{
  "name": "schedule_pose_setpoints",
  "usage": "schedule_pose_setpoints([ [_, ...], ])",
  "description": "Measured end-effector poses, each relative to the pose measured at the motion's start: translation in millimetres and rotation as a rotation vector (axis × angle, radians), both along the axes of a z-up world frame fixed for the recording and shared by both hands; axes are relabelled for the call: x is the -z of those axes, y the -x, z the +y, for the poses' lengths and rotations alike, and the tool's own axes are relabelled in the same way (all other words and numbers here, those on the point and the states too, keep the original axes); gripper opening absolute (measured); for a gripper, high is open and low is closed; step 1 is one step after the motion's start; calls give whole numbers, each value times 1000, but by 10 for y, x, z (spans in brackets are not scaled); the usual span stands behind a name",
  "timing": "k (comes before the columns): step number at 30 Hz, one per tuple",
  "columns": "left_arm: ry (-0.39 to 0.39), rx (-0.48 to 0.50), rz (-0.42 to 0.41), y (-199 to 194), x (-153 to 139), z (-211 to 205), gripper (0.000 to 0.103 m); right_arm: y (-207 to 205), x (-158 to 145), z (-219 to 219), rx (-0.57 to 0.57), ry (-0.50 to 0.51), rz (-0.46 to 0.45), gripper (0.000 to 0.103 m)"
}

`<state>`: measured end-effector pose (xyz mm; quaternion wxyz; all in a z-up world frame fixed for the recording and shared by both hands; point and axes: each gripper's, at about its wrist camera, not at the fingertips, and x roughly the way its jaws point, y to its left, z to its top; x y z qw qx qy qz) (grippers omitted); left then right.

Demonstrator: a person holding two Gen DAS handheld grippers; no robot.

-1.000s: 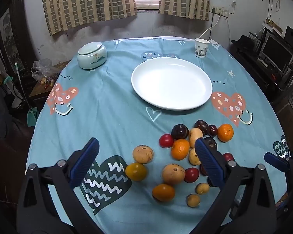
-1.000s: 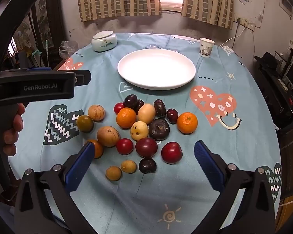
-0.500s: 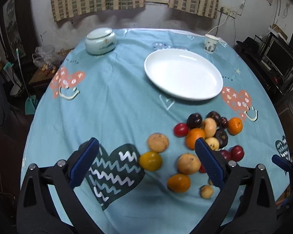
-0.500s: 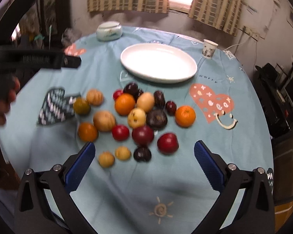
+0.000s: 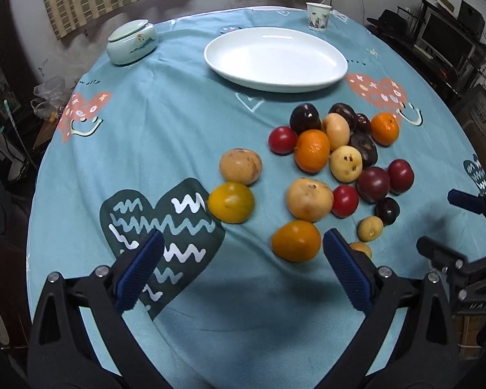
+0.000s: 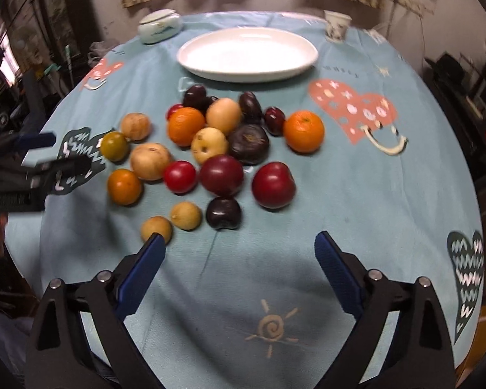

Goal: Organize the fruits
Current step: 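Move both tools toward the fruit cluster in front of the plate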

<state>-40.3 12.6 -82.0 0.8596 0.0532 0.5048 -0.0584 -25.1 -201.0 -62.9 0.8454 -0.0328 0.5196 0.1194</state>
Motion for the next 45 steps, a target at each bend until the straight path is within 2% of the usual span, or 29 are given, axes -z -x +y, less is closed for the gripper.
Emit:
schedule_pose_setpoints([
  [30, -4, 11, -10, -82, -13, -115, 100, -82, -63, 43, -18, 12, -18, 94],
  [39, 25, 5, 23, 38, 126, 103, 100, -22, 83, 71, -58, -34, 45, 94],
  [41, 21, 19, 33, 53, 167, 67, 100, -49, 134, 63, -57, -44, 71, 85],
  [45, 24, 41, 59, 4, 272, -55, 100, -106, 255, 90, -68, -36, 126, 58],
])
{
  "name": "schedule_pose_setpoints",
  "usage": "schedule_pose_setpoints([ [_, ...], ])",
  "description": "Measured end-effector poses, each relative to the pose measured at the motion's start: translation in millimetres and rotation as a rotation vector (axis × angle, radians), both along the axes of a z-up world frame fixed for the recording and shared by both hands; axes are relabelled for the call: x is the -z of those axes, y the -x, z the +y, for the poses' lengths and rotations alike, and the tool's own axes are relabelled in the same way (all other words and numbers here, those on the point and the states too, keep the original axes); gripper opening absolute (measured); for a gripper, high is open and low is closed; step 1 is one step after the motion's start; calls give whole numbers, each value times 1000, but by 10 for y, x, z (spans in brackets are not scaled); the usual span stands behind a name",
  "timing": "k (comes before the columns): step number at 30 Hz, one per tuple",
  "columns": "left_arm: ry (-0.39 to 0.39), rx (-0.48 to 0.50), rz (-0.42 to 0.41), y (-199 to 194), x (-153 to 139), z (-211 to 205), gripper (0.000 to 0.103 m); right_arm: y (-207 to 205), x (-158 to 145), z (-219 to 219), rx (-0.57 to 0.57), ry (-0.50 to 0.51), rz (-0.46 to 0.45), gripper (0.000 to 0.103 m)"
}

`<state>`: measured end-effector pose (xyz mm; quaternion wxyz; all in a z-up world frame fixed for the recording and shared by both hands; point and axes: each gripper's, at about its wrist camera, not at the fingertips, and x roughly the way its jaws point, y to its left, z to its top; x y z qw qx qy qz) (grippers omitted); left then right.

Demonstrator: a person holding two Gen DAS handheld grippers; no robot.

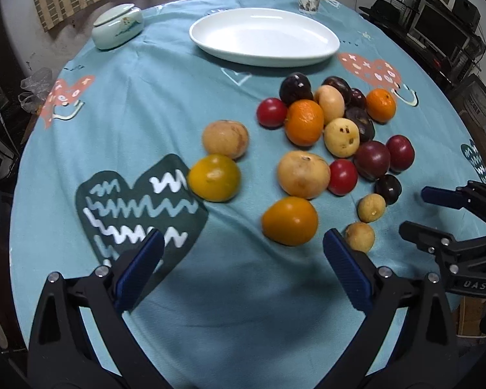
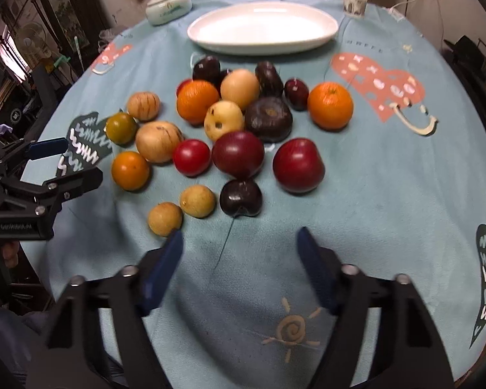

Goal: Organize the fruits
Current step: 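Move both tools toward the fruit cluster in front of the plate, then grasp the orange with the left tool while the right tool grasps a dark plum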

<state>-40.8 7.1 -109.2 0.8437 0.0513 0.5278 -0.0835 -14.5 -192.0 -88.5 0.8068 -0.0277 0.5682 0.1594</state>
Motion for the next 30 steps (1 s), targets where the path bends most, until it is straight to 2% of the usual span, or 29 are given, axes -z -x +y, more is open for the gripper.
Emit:
schedule_pose_setpoints([
  [3, 1, 38, 6, -47, 64, -126, 100, -13, 50, -23, 12, -40, 32, 58],
  [8, 24, 38, 48, -189, 219, -180, 98, -58, 90, -55, 24, -23, 30, 58],
  [12, 50, 31, 102, -284, 356, -175, 78, -128, 89, -28, 14, -32, 26, 58],
  [14, 35, 40, 86, -304, 358, -205, 72, -160, 114, -9, 7, -24, 28, 58],
  [17, 87, 59, 95, -327, 312, -199, 47, -188, 130, 23, -20, -20, 18, 58],
  [18, 113, 65, 106, -331, 298, -194, 44, -195, 133, 35, -29, -16, 15, 58],
  [24, 118, 65, 116, -312, 307, -224, 44, -311, 151, 27, -109, -31, 16, 57],
  [28, 122, 69, 121, -301, 314, -253, 44, -386, 147, -28, -150, -49, 41, 43],
  [30, 132, 75, 128, -273, 289, -252, 44, -406, 140, -37, -192, -98, 76, 30],
])
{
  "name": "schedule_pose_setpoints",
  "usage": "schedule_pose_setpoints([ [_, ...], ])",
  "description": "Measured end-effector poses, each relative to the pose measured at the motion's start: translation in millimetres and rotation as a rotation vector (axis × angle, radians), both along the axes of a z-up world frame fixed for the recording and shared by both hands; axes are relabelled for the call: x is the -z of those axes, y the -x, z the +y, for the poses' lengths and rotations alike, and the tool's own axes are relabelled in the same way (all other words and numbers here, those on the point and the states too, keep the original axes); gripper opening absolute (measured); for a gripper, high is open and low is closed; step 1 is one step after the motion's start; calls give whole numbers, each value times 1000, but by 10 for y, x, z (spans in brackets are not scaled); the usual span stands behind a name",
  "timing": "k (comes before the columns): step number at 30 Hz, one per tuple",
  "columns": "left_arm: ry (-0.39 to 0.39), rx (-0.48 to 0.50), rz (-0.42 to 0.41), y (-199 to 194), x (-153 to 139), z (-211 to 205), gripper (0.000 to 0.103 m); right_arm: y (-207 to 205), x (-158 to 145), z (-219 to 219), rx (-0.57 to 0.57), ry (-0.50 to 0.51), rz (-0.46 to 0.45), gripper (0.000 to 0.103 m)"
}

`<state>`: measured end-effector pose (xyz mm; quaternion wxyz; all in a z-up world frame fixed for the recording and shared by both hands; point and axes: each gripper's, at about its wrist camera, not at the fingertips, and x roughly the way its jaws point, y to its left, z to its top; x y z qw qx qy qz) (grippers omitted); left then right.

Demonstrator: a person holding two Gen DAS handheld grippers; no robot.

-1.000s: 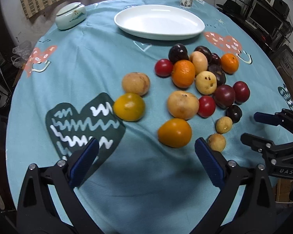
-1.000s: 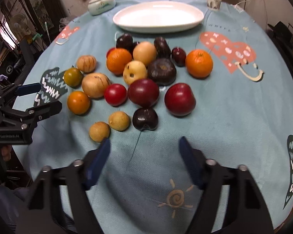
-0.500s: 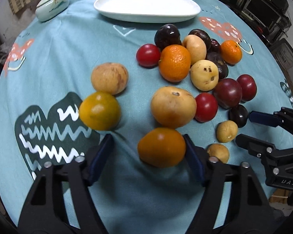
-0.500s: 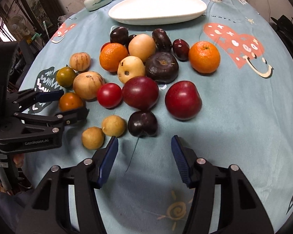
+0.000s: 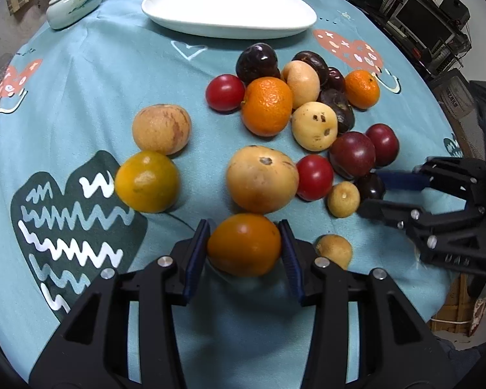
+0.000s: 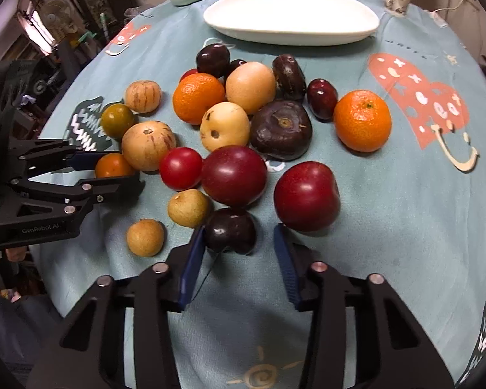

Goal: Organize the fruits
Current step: 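Grasp the orange with the left tool while the right tool grasps a dark plum, then carry both fruits over the white plate and open both tools to drop them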

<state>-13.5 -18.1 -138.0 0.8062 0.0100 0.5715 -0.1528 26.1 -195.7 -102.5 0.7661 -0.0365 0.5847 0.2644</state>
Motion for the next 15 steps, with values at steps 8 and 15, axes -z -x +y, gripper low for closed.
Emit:
schedule_pose_setpoints([
  [8, 46, 10, -30, 56, -248, 65, 44, 86, -252, -21, -35, -27, -59, 30],
  [15, 126, -6, -97, -586, -710, 12, 44, -517, -753, -56, 4, -64, -204, 30],
])
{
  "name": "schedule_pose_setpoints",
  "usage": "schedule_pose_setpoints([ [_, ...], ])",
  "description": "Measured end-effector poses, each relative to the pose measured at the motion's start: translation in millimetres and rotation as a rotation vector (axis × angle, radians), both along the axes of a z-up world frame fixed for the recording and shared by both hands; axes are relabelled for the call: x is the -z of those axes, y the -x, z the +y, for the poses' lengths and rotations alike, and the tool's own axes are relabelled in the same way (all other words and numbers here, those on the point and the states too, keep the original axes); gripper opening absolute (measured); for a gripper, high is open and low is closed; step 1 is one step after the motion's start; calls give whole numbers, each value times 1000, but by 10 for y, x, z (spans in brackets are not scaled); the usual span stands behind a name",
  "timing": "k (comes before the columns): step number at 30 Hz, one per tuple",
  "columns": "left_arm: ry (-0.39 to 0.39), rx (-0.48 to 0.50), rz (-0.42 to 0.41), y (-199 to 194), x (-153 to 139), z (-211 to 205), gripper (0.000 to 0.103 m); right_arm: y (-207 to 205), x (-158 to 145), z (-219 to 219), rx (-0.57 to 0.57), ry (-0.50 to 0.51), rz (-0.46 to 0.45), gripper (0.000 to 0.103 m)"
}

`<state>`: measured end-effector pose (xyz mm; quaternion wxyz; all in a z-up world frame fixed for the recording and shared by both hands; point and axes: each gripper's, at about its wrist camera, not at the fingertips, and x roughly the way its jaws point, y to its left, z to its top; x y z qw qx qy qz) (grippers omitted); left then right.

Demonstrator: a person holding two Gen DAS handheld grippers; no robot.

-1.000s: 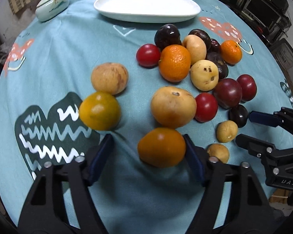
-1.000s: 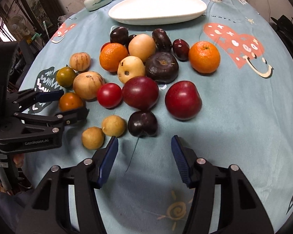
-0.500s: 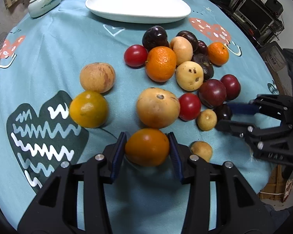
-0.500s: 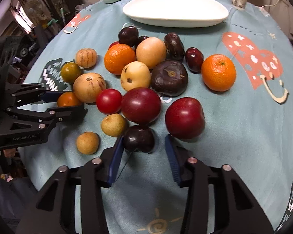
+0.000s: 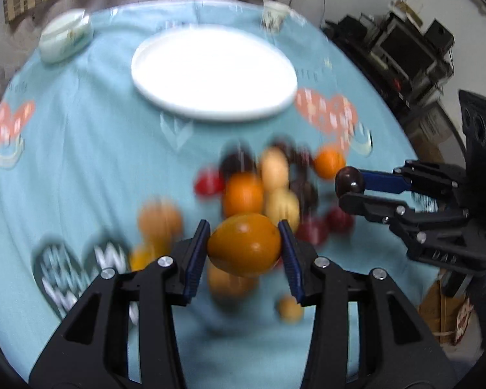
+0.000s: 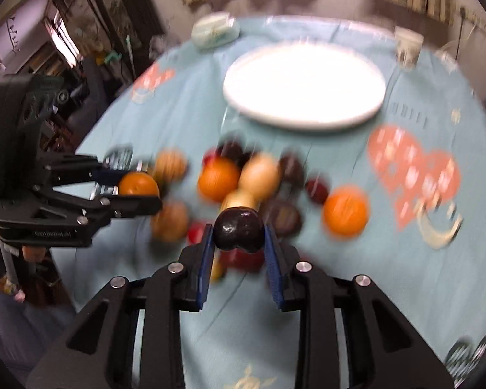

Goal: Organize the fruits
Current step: 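Carry both fruits over the white plate and open both tools to drop them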

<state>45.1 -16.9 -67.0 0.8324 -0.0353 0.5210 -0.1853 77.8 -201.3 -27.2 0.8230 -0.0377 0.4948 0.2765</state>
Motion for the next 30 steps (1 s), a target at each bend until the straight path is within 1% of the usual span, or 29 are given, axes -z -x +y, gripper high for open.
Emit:
schedule_pose_setpoints([
  [2, 2, -27, -40, -379, -157, -53, 44, -351, -78, 19, 25, 5, -37, 30],
  [3, -1, -33, -49, -517, -213, -77, 44, -519, -69, 36, 42, 20, -47, 30],
  [5, -46, -66, -67, -877, -246, -166, 44, -820, 17, 32, 79, 41, -41, 30],
  [7, -67, -92, -42, -1175, -183, -230, 44, -1048, 132, 21, 104, 61, -23, 30],
  [9, -91, -103, -20, -1358, -116, -296, 44, -1258, 263, 32, 111, 88, -9, 30],
  [11, -130, -105, -2, -1489, -5, -360, 44, -1369, 349, 47, 104, 94, 12, 31],
  [13, -159, -103, 24, -1587, 134, -383, 44, -1511, 439, 94, 113, 143, 17, 32],
  [15, -170, -109, 44, -1614, 220, -377, 45, -1622, 544, 88, 129, 197, 51, 33],
  [17, -159, -116, 45, -1612, 274, -301, 53, -1711, 648, 48, 127, 201, 124, 32],
  [18, -163, -118, 32, -1586, 258, -279, 61, -1678, 644, 34, 126, 186, 119, 33],
  [20, -160, -116, 10, -1558, 181, -249, 62, -1629, 595, -21, 143, 171, 99, 33],
  [21, -155, -118, 3, -1541, 131, -232, 65, -1594, 574, -27, 138, 181, 90, 33],
  [23, -164, -132, -15, -1495, 19, -194, 65, -1502, 458, -28, 130, 194, 69, 33],
  [25, -141, -113, -53, -1331, -150, -159, 65, -1415, 297, -35, 125, 157, 26, 33],
  [26, -149, -101, -68, -1269, -204, -172, 65, -1391, 231, -38, 138, 152, 5, 33],
  [27, -153, -93, -77, -1201, -249, -188, 66, -1444, 224, -5, 143, 147, 12, 43],
  [28, -156, -94, -68, -1142, -276, -199, 66, -1507, 244, 36, 147, 150, 32, 57],
  [30, -154, -111, -65, -1043, -322, -179, 66, -1693, 388, 131, 186, 158, 135, 58],
])
